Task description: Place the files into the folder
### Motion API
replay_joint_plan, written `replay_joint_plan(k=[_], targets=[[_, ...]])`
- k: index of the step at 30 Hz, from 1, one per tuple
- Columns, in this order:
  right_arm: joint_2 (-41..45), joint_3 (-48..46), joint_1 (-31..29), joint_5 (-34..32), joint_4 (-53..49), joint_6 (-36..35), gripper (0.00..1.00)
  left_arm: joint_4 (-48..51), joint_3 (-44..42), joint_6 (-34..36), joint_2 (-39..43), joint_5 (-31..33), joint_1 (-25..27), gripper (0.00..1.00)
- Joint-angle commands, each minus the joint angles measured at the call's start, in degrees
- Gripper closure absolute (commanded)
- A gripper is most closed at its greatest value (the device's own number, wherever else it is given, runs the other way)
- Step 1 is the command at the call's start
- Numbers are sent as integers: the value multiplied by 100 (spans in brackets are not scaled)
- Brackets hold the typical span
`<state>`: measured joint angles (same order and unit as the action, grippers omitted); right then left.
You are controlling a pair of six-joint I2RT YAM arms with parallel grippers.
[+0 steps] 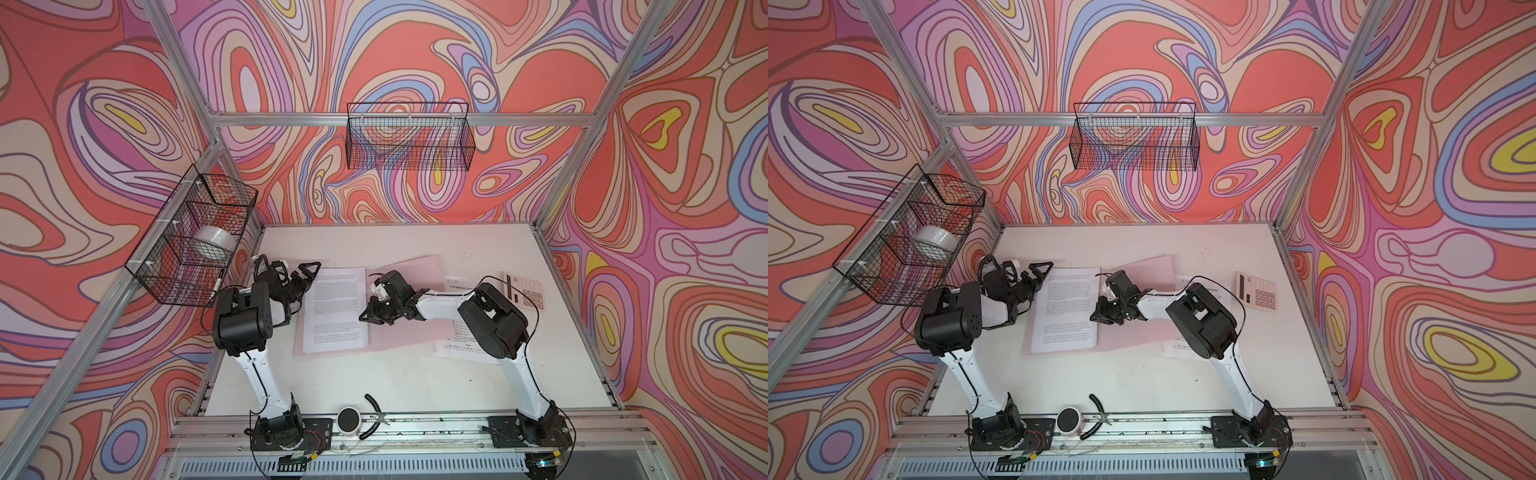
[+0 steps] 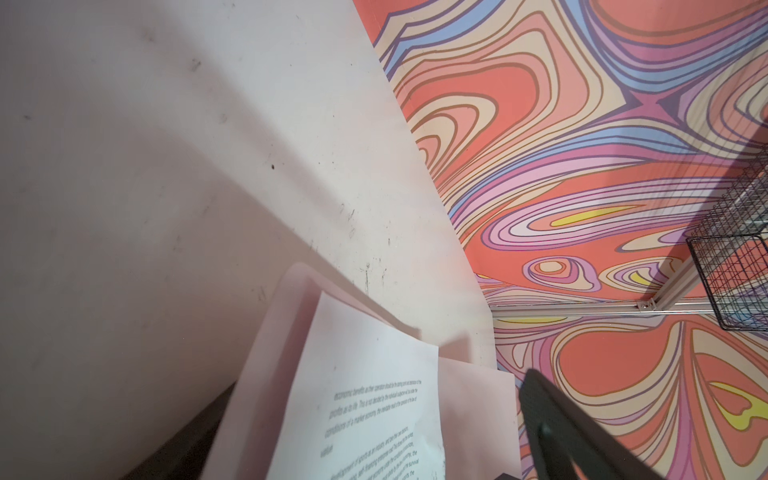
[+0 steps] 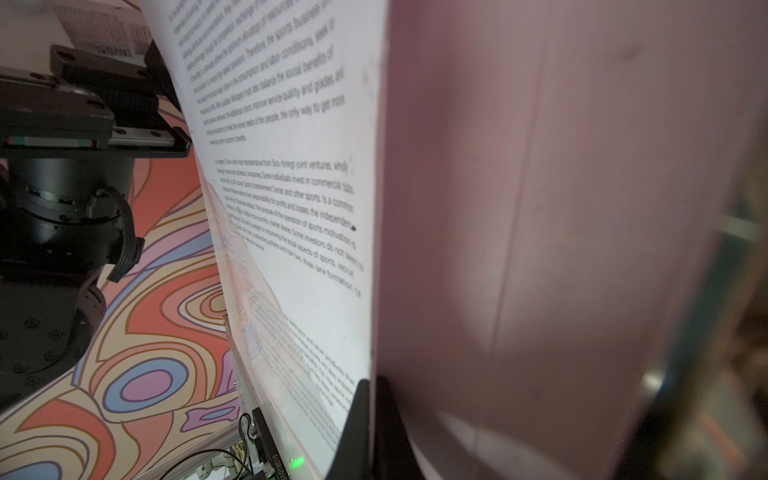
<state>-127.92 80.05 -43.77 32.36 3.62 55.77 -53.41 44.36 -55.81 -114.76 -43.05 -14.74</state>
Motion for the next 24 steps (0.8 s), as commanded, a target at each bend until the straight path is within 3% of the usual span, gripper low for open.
replay_joint_plan(k=[1,10,24], targets=[[155,-199,-64,-3,367,420,100,-214,-94,-35,4,92,-55,3],[56,-271,-172,51,763,905,100,-221,-129,-35,32,151,-56,3],[-68,37,-331,-4,443,831,100,-266,-199,-35,72,201,-55,3]])
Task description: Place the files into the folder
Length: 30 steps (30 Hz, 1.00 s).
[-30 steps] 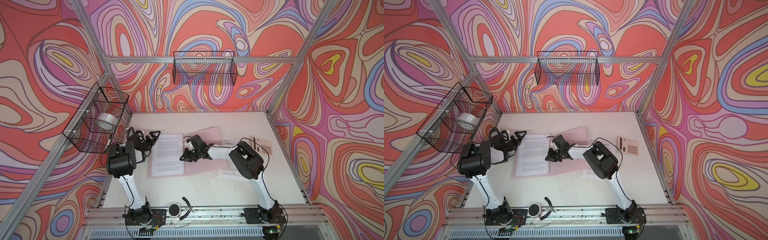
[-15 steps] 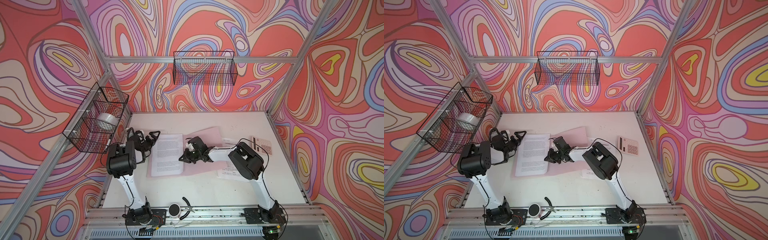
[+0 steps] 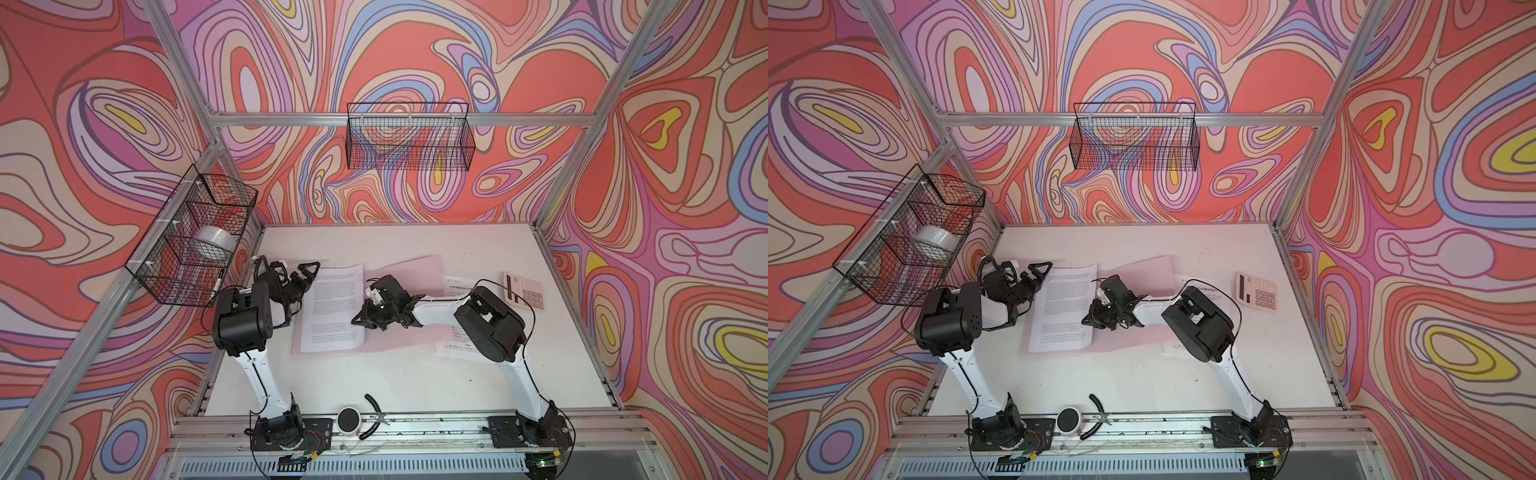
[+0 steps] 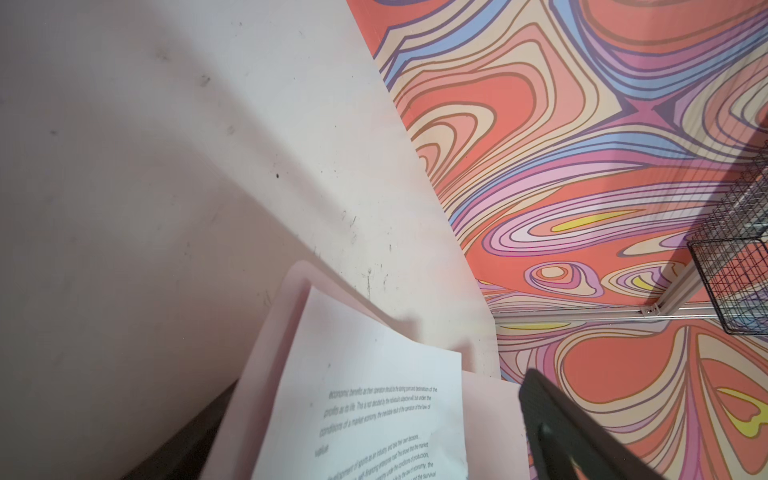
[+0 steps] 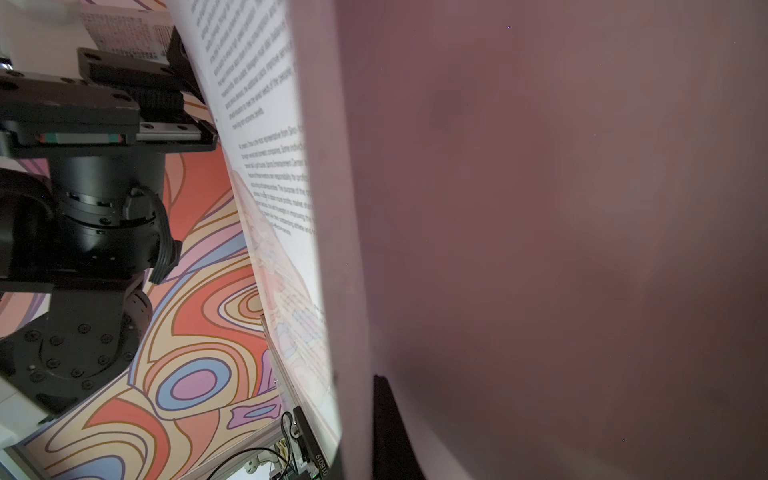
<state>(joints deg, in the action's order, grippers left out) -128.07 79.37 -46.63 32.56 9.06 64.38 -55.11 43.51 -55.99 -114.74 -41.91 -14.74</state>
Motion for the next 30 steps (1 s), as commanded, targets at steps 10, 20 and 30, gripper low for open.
replay_joint_plan(k=[10,20,30], targets=[[573,-229,298,-322,-681,-539,31,-863,-422,-584,-104,-265,-57,0],[1901,-522,597,-1181,-2313,-1775,28,249,-630,-59,696,-171,-55,0],[2392,-1236,1251,-1705,-2952,-2742,29,4330,59,1896,2202,613,-64,0]])
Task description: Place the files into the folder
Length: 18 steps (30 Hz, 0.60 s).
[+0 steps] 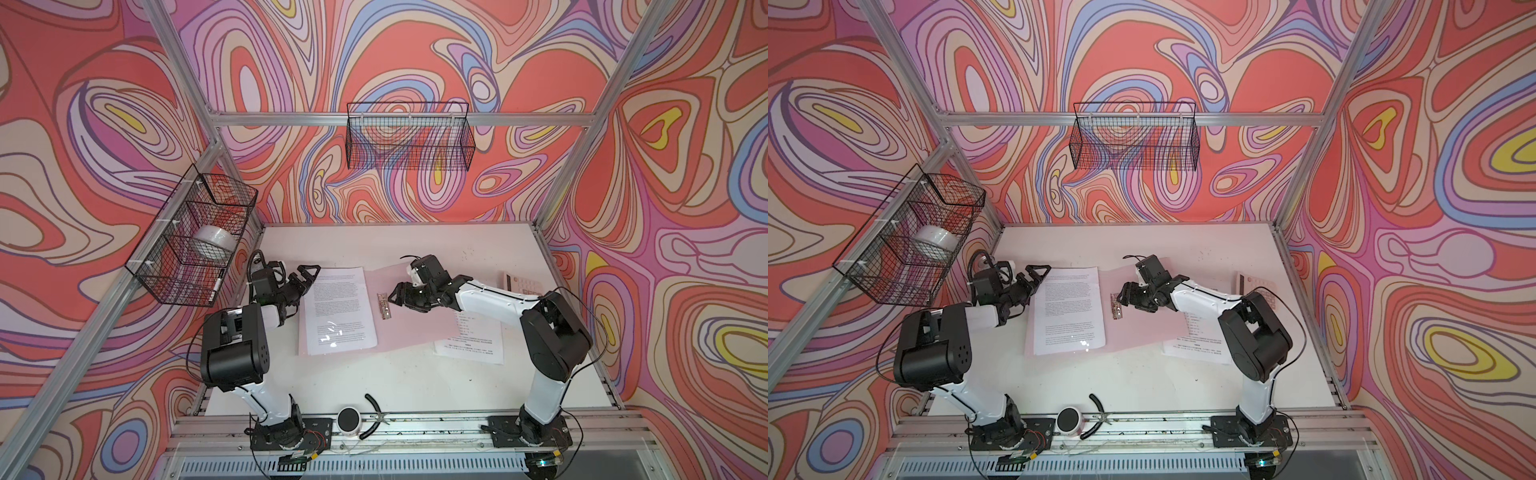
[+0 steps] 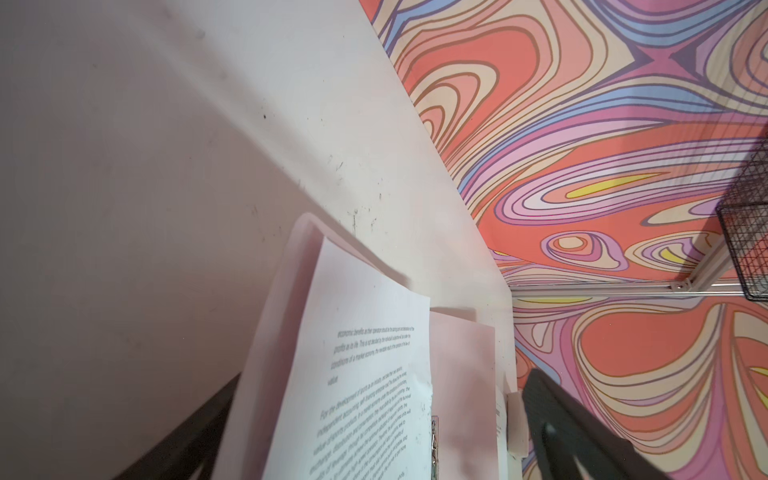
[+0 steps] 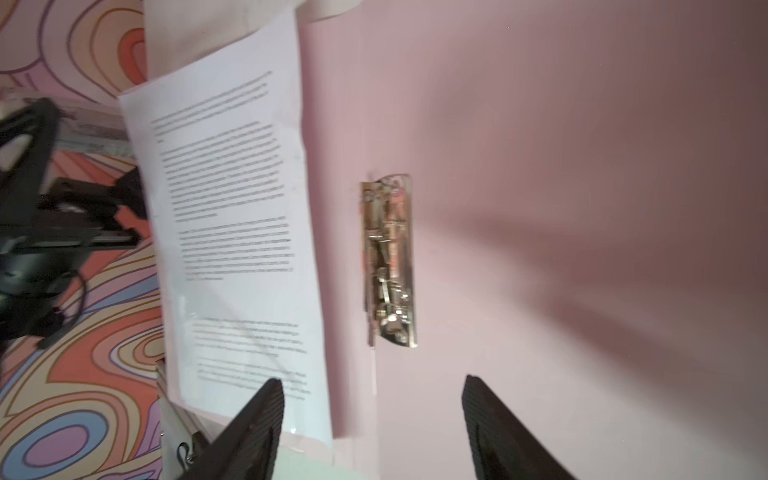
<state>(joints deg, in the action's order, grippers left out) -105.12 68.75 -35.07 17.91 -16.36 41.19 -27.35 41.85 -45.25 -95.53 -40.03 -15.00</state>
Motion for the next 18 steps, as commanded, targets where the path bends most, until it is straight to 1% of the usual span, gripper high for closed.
replay_joint_plan(k=[1,4,7,10,14,18], targets=[[97,-217,131,-212,-403,-458,29,1537,175,803,343,456,-38,0],[79,-362,217,-145,-343,-490,29,1498,45,708,386,312,-39,0],[31,-548,271,-32,-221,-483,29,1259,-402,516,588,226,-38,0],[-46,-769,299,71,-73,-452,30,1082,-942,358,976,222,-39,0],[-195,-1087,300,407,296,-202,30,851,-1725,90,1581,164,-29,0],[-114,-1305,299,620,581,25,32,1103,-2063,198,2208,420,-29,0]])
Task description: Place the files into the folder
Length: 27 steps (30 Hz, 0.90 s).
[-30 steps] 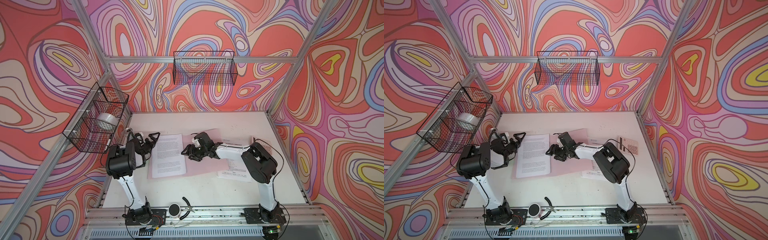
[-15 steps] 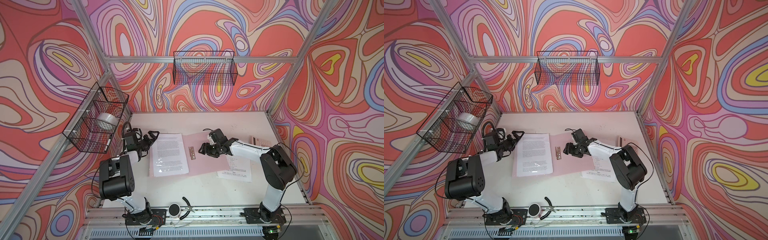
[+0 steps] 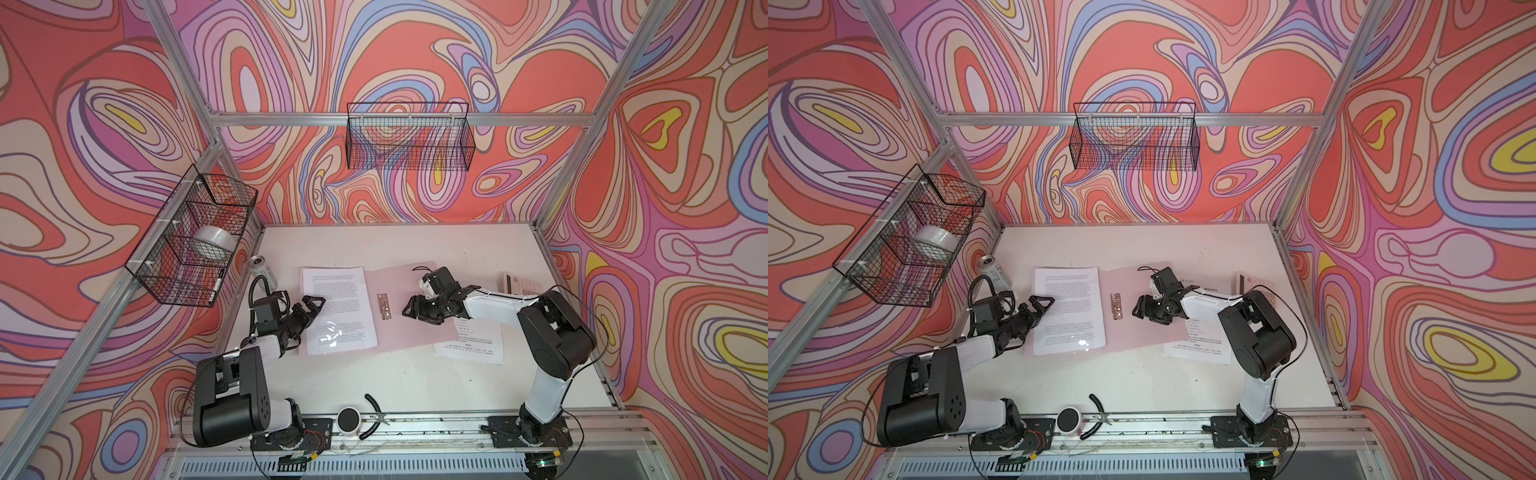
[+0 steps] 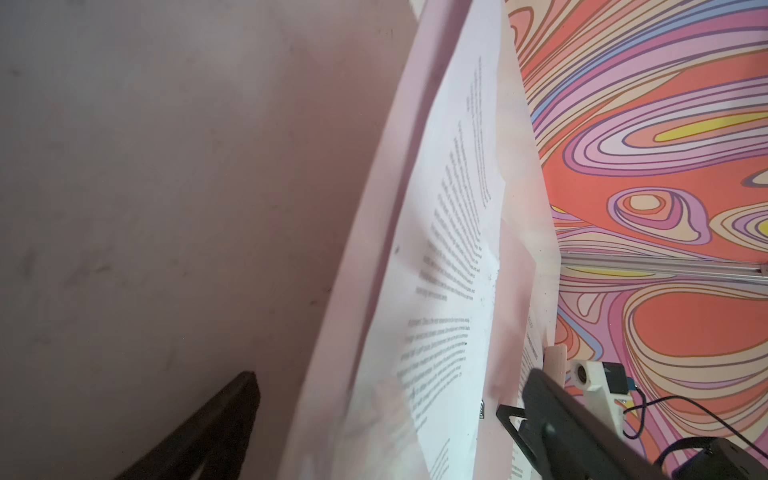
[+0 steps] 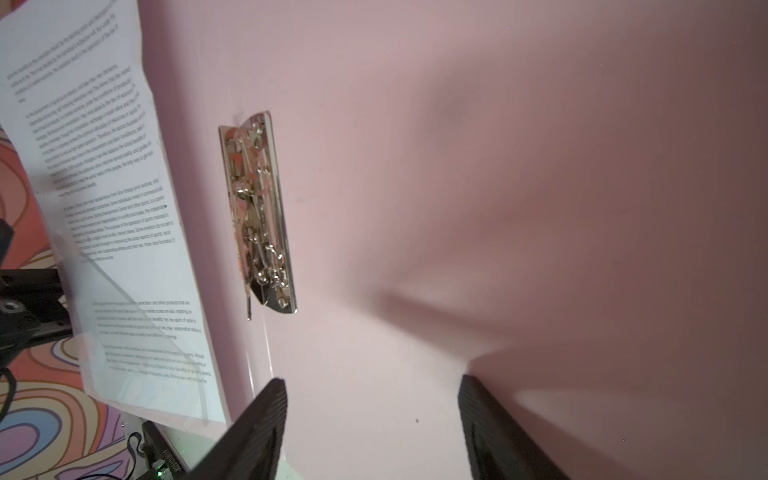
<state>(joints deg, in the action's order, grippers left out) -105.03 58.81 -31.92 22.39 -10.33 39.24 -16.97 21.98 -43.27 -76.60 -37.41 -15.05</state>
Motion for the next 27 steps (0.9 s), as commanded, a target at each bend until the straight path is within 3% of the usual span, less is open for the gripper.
replay_joint_plan(k=[1,4,9,15,20,24,27], targets=[[-33,-321,-16,196,9,252,32,131,-80,47,408,229,-24,0],[194,-136,-16,356,0,216,33,19,-14,75,370,246,-29,0],[65,485,-16,646,198,19,36,-804,133,-42,-465,-17,-24,0],[-816,1651,-20,895,198,-293,36,-1876,378,-338,-1504,-399,-24,0],[-1590,2493,-25,1075,335,-319,35,-2038,700,-373,-1935,-507,-25,0],[-2172,3103,-46,1376,463,-218,49,-2124,1122,-408,-2317,-637,-27,1],[-2470,3550,-102,1419,302,-261,52,-2284,1213,-497,-2475,-759,-25,1]])
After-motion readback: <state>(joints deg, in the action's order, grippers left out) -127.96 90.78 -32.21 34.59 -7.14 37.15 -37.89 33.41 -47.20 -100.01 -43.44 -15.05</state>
